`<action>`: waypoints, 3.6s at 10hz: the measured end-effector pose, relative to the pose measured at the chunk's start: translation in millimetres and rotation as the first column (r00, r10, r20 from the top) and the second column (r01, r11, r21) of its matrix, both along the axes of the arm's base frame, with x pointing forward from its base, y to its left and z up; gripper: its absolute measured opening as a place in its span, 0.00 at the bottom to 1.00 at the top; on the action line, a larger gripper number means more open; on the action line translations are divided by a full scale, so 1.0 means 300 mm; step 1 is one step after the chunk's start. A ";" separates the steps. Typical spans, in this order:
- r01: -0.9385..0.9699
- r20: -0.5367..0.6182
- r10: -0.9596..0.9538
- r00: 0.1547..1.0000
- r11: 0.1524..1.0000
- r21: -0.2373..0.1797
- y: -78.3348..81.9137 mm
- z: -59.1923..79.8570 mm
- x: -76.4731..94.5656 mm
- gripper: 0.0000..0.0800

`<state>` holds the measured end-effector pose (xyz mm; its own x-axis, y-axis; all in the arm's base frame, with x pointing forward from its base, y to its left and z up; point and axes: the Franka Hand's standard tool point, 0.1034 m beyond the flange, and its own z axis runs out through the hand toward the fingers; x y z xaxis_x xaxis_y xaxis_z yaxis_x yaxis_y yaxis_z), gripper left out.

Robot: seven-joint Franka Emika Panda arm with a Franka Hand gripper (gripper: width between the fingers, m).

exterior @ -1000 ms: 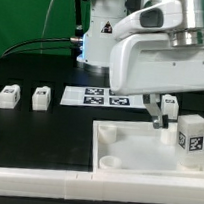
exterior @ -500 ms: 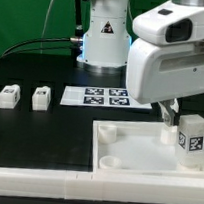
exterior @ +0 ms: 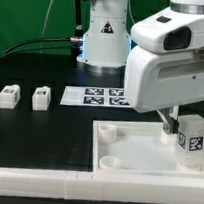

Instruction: Assemble one leg

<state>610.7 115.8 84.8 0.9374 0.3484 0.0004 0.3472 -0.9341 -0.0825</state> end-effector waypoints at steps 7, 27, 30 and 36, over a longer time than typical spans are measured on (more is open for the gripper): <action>0.033 -0.002 -0.033 0.999 0.999 0.000 -0.001 0.001 0.001 0.37; 0.730 -0.079 -0.728 0.681 0.684 -0.005 0.016 -0.004 0.009 0.81; 0.341 -0.020 -0.341 0.940 0.940 0.013 0.006 -0.018 0.013 0.81; 0.016 0.018 -0.017 1.000 1.000 0.012 -0.007 -0.027 0.017 0.65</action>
Offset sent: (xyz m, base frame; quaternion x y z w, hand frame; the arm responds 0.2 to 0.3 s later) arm 0.0000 0.0000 0.0000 0.0000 0.0000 0.0000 1.0000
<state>615.9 113.8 76.7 0.9428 0.3327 0.0215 0.3332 -0.9388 -0.0869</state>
